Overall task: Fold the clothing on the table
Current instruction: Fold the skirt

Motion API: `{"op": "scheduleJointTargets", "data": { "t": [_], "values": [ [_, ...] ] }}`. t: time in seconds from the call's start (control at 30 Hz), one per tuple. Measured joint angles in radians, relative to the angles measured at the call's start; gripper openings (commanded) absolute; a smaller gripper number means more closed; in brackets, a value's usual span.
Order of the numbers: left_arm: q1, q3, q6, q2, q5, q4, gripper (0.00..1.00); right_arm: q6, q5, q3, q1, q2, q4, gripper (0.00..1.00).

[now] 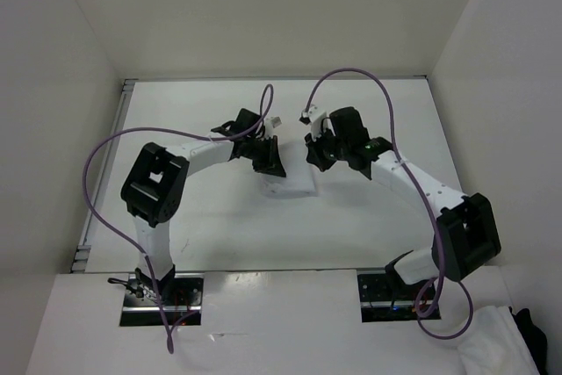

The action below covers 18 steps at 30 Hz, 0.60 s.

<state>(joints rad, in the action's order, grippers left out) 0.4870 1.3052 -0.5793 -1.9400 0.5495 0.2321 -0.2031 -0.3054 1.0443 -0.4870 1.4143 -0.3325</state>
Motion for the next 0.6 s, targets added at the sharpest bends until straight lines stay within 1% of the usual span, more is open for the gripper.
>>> {"op": "scheduleJointTargets", "data": {
  "t": [0.1,0.2,0.27,0.3,0.47,0.5,0.6],
  "values": [
    [0.0,-0.015,-0.001,-0.006,0.0,0.001,0.0,-0.001,-0.014,-0.005,0.002,0.011,-0.001,0.0],
    [0.001,-0.033,-0.001,-0.006,-0.002,0.0,0.01,-0.003,-0.045,0.002,0.003,0.066,-0.005,0.0],
    [0.001,-0.042,-0.002,-0.006,-0.002,0.005,0.01,-0.002,-0.064,0.019,0.003,0.141,-0.011,0.0],
    [0.001,-0.046,-0.002,-0.006,-0.003,0.008,0.02,0.0,-0.081,0.042,0.003,0.195,-0.028,0.0],
    [0.001,-0.059,-0.001,0.0,0.003,0.013,0.02,0.022,-0.155,0.183,0.003,0.496,-0.1,0.0],
    [0.001,-0.068,0.0,0.005,0.006,0.013,0.02,0.037,-0.183,0.195,0.003,0.531,-0.106,0.0],
    [0.001,-0.1,-0.001,0.034,0.007,0.016,0.02,0.058,-0.208,0.209,0.008,0.54,-0.114,0.0]
  ]
}}
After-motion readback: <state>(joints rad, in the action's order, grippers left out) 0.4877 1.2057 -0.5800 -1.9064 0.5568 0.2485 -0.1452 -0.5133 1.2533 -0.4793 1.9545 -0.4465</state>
